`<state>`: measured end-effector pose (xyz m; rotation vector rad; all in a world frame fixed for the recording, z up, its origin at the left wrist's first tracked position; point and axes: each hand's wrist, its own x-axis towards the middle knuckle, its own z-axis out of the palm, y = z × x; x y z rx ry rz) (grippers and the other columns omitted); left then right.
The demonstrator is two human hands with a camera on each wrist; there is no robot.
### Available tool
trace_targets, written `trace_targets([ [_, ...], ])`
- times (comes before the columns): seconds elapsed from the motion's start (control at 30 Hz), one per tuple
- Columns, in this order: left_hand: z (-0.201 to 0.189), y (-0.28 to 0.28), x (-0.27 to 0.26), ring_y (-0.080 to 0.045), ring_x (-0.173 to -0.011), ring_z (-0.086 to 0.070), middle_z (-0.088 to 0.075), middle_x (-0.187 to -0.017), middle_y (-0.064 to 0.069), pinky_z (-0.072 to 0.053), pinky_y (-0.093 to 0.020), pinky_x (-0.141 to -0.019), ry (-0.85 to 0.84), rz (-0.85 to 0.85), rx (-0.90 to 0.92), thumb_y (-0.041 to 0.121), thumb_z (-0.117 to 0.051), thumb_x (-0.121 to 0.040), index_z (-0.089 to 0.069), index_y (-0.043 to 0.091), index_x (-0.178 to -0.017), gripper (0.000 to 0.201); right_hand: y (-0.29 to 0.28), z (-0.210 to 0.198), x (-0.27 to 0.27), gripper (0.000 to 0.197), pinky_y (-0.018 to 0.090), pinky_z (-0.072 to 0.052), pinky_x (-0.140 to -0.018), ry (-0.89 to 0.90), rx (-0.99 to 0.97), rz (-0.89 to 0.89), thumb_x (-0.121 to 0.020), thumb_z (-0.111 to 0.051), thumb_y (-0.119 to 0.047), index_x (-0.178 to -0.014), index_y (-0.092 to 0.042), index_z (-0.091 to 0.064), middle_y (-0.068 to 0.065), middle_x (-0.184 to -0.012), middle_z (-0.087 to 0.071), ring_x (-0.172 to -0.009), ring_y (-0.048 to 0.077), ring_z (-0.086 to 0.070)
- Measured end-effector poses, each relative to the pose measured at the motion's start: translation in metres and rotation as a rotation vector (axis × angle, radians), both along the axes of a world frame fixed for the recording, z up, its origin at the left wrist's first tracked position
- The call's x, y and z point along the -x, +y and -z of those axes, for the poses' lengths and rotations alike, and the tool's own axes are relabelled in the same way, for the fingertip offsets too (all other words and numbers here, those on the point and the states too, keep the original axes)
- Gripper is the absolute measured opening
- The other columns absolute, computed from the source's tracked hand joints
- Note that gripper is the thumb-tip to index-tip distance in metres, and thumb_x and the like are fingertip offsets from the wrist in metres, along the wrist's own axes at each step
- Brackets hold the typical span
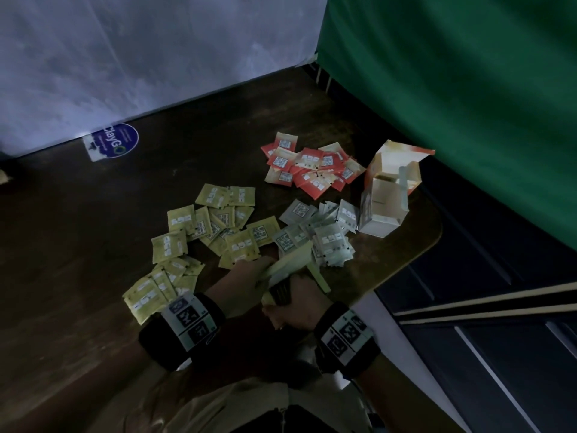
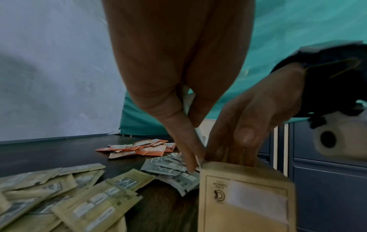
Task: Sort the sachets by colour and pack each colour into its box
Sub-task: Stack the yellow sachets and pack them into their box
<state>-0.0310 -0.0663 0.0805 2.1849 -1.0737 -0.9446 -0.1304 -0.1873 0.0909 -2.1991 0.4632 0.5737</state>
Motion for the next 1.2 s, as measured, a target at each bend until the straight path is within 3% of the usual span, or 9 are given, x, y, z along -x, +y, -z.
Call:
trace_targets([
  [0.13, -0.015, 0.015, -0.012, -0.006, -0.095, -0.063, -0.061, -0.114, 0.01, -0.049, -0.017, -0.077, 0.119, -0.028, 0.029, 0.059, -0.055, -0.08, -0.049, 0.025, -0.129, 0.06, -0.019, -0.005, 0.018, 0.023, 0.023, -0.052, -0.076, -0.189, 0.004, 0.124, -0.09, -0.061, -0.026, -0.104, -0.008, -0.066, 0.005, -0.101, -0.069, -0.09, 0.015, -0.065],
  [0.23, -0.011, 0.038, -0.034, 0.0, -0.102, -0.061, -0.062, -0.116, 0.015, -0.05, -0.026, -0.089, 0.254, -0.242, 0.103, 0.061, -0.058, -0.077, -0.056, 0.028, -0.121, 0.055, -0.036, -0.005, 0.024, 0.013, 0.013, -0.043, -0.064, -0.404, 0.071, 0.353, -0.093, -0.057, -0.022, -0.092, -0.012, -0.064, -0.002, -0.083, -0.065, -0.072, 0.005, -0.059],
  [0.33, 0.02, 0.074, -0.065, -0.019, -0.104, -0.06, -0.062, -0.116, -0.001, -0.049, -0.038, -0.089, -0.049, -0.466, -0.144, 0.047, -0.059, -0.087, -0.06, 0.018, -0.116, 0.04, -0.049, -0.005, 0.024, 0.011, 0.015, -0.04, -0.062, -0.506, 0.126, 0.576, -0.095, -0.053, -0.02, -0.088, -0.015, -0.06, -0.011, -0.074, -0.056, -0.069, 0.001, -0.053],
  [0.47, 0.056, 0.117, -0.07, -0.04, -0.13, -0.031, -0.023, -0.147, -0.022, -0.036, -0.05, -0.104, -0.13, -0.654, -0.751, 0.063, -0.065, -0.073, -0.031, 0.01, -0.139, 0.091, -0.049, -0.004, 0.019, 0.01, 0.021, -0.044, -0.064, -0.519, 0.082, 0.62, -0.094, -0.054, -0.022, -0.085, -0.021, -0.059, -0.009, -0.073, -0.059, -0.069, 0.008, -0.056],
  [0.6, 0.064, 0.119, -0.06, -0.042, -0.138, -0.007, 0.0, -0.152, -0.02, -0.024, -0.059, -0.108, -0.069, -0.795, -0.666, 0.07, -0.068, -0.063, -0.012, 0.019, -0.146, 0.112, -0.037, -0.002, 0.013, 0.006, 0.013, -0.043, -0.057, -0.569, 0.078, 0.503, -0.09, -0.061, -0.019, -0.085, -0.02, -0.059, -0.008, -0.068, -0.059, -0.063, 0.001, -0.057],
  [0.77, 0.062, 0.095, -0.045, -0.038, -0.137, -0.014, -0.006, -0.153, -0.014, -0.028, -0.06, -0.104, -0.15, -0.778, -0.659, 0.069, -0.072, -0.058, -0.019, 0.022, -0.143, 0.11, -0.029, -0.006, 0.007, 0.002, 0.005, -0.042, -0.056, -0.608, 0.076, 0.435, -0.087, -0.064, -0.015, -0.087, -0.013, -0.062, -0.012, -0.066, -0.055, -0.065, -0.008, -0.055],
  [0.9, 0.074, 0.084, -0.041, -0.036, -0.131, -0.022, -0.019, -0.145, -0.014, -0.037, -0.054, -0.099, -0.185, -0.761, -0.529, 0.045, -0.076, -0.068, -0.032, 0.015, -0.135, 0.086, -0.026, -0.011, 0.005, 0.004, 0.004, -0.04, -0.056, -0.597, 0.069, 0.402, -0.087, -0.064, -0.013, -0.084, -0.014, -0.061, -0.011, -0.063, -0.054, -0.064, -0.009, -0.055],
  [1.07, 0.078, 0.07, -0.042, -0.04, -0.12, -0.034, -0.031, -0.136, -0.02, -0.044, -0.055, -0.089, -0.315, -0.7, -0.554, 0.017, -0.047, -0.093, -0.035, 0.005, -0.129, 0.04, -0.02, -0.008, 0.001, 0.006, 0.006, -0.042, -0.055, -0.563, 0.028, 0.368, -0.087, -0.063, -0.011, -0.084, -0.015, -0.061, -0.012, -0.062, -0.053, -0.064, -0.007, -0.055],
  [1.2, 0.077, 0.074, -0.061, -0.041, -0.118, -0.044, -0.042, -0.13, -0.021, -0.044, -0.051, -0.093, -0.237, -0.614, -0.545, 0.017, -0.049, -0.093, -0.039, 0.002, -0.123, 0.035, -0.014, -0.008, -0.008, 0.002, 0.008, -0.041, -0.055, -0.558, 0.006, 0.286, -0.087, -0.063, -0.012, -0.088, -0.012, -0.064, -0.009, -0.067, -0.057, -0.062, 0.001, -0.055],
])
